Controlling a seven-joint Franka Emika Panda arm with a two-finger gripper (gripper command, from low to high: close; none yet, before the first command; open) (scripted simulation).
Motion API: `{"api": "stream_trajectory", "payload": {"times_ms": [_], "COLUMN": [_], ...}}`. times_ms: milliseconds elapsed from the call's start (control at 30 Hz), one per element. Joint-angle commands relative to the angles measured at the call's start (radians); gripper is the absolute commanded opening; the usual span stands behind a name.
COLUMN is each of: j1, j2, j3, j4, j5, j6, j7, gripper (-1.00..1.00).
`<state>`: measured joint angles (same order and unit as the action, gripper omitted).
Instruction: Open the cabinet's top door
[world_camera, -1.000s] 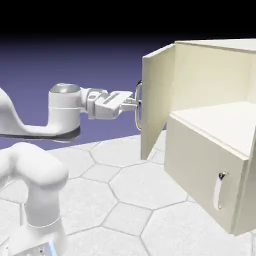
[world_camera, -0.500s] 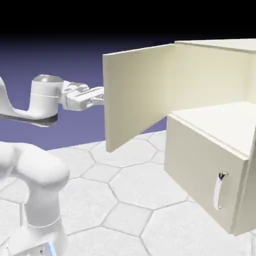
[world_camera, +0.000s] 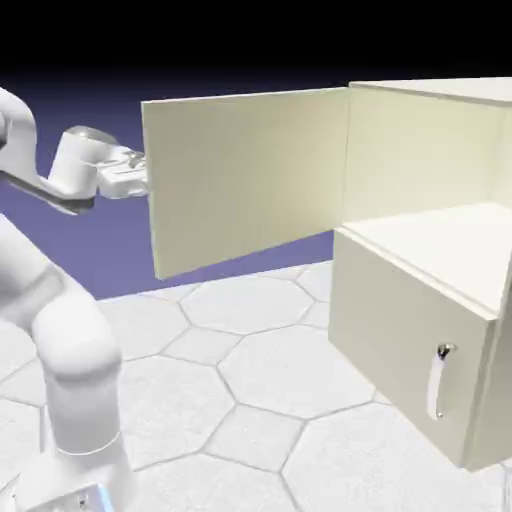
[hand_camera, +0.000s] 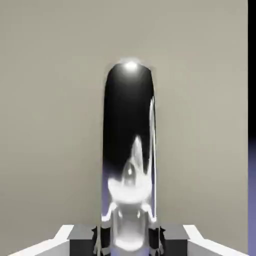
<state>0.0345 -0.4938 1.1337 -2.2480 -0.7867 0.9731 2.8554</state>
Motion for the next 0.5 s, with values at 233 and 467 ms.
{"api": "stream_trajectory", "payload": {"times_ms": [233, 467], "j1": [-0.286, -0.540], "j2": [0.075, 0.065], "j3": [0.282, 0.513], "j4": [0.170, 0.297], "j5": [0.046, 0.083], "j6": [-0.123, -0.189], "j7": [0.043, 0.046], "gripper": [-1.00, -1.00]}}
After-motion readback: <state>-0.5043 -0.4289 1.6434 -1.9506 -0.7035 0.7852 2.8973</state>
